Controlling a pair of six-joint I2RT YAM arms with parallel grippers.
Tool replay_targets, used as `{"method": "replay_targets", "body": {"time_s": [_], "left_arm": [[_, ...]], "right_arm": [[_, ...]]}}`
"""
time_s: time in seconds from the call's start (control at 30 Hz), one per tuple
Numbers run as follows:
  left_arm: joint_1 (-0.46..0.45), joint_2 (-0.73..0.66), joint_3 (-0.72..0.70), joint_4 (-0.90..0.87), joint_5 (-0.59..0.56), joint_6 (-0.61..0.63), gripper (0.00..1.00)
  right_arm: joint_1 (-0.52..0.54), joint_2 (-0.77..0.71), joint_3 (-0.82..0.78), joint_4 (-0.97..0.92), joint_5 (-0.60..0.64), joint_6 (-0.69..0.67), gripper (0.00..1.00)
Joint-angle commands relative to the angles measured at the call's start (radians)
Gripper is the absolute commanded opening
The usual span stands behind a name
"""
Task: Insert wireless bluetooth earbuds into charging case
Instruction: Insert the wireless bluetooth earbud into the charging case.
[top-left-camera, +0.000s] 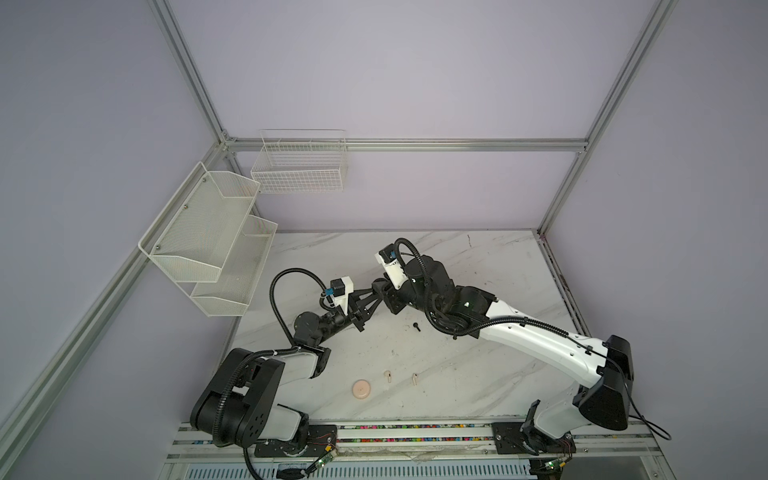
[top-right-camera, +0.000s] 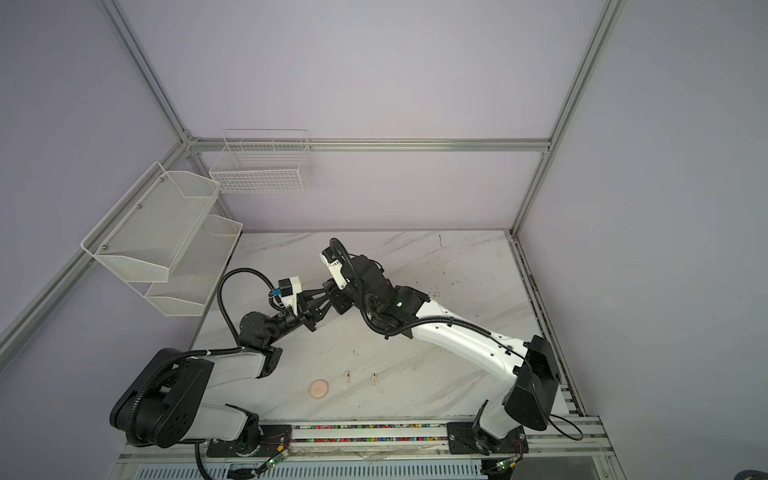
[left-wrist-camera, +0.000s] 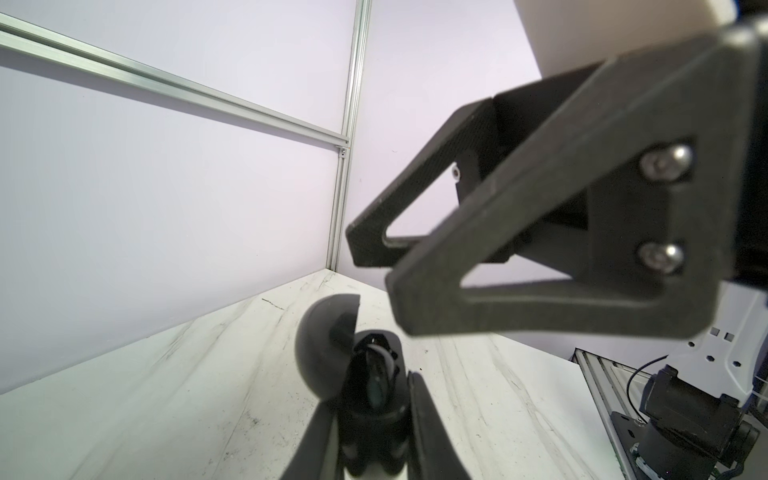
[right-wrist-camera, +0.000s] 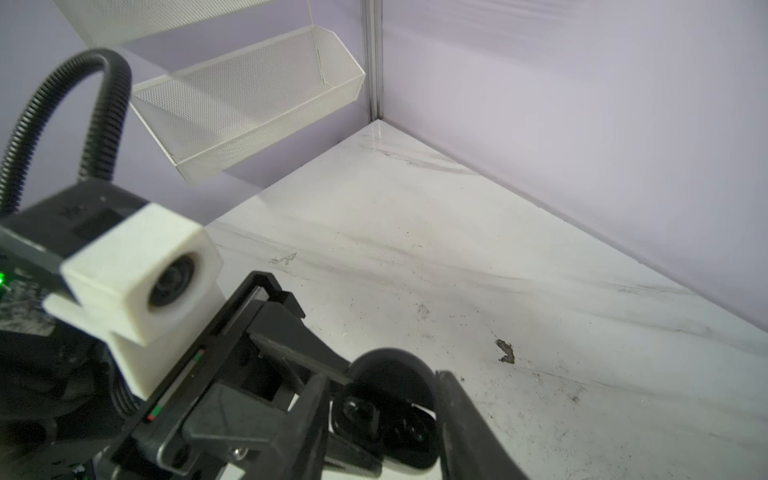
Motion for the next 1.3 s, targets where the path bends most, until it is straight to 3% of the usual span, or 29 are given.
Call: {"method": "replay_targets", "body": {"time_s": [0.0,0.17,0.33,0.6,0.9,1.27], "left_arm": [[-0.004,-0.016,0.023,0.077,0.007,0.010,0.00],[-0.004,-0.022,0.020,0.077,0.011,0.009,0.00],[-0.004,-0.026,0.010,0.077,0.027,0.007,0.00],[-0.011,-0.021,0.000,0.077,0.042,0.027,0.00],[-0.012,-0.009,0.013,0.076,0.054,0.027,0.00],[-0.012,-0.008,0.015,0.073,0.060,0.026,0.00]], "right_arm": [[-0.004,-0.039,0.047,-0.054,-0.025,0.046,0.48],[-0.043,-0.087,0.066,-0.128,-0.087,0.087,0.45],[-0.202,-0.110,0.099,-0.255,-0.369,0.059,0.36],[-0.211,-0.011,0.179,-0.357,-0.531,0.023,0.23],[-0.054,0.048,0.213,-0.347,-0.302,-0.015,0.13],[-0.030,0.098,0.248,-0.352,-0.211,-0.042,0.08]]}}
